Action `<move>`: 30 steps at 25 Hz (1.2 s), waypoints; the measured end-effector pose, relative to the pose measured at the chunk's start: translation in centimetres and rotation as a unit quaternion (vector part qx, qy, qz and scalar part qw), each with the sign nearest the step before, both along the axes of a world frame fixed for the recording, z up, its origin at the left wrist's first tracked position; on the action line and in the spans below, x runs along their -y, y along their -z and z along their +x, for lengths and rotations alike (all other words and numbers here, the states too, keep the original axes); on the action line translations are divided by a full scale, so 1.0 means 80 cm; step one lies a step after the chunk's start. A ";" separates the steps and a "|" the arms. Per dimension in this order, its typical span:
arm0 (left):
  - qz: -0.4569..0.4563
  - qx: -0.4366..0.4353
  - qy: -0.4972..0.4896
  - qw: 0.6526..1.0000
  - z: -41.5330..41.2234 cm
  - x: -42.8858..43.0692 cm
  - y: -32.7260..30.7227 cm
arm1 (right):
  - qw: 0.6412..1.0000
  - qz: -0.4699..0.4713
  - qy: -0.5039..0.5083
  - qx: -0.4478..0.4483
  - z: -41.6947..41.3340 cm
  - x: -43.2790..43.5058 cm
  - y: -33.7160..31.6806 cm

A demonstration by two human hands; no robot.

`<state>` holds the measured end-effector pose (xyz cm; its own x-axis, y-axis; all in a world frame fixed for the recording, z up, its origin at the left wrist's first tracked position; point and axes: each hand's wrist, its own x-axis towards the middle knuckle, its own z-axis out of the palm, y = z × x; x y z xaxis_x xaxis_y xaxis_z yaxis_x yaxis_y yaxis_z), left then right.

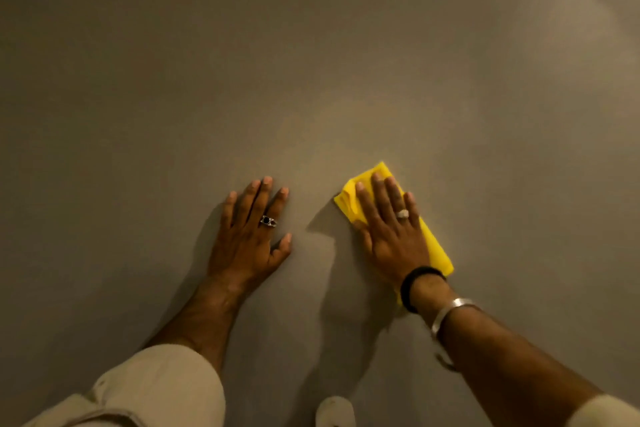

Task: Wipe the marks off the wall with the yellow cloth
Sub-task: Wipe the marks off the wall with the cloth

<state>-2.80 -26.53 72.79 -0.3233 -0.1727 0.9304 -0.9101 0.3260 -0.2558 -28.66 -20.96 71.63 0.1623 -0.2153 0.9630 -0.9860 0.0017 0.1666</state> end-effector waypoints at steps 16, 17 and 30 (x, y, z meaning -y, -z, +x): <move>0.004 -0.015 0.022 1.000 0.046 0.013 0.016 | 0.987 -0.003 0.023 0.162 0.107 0.017 0.001; 0.001 -0.015 0.024 1.000 0.048 0.013 0.017 | 0.992 0.010 0.018 0.124 0.121 0.017 0.019; -0.012 -0.008 0.046 0.999 0.052 0.016 0.017 | 0.987 0.001 0.021 0.162 0.130 0.023 0.040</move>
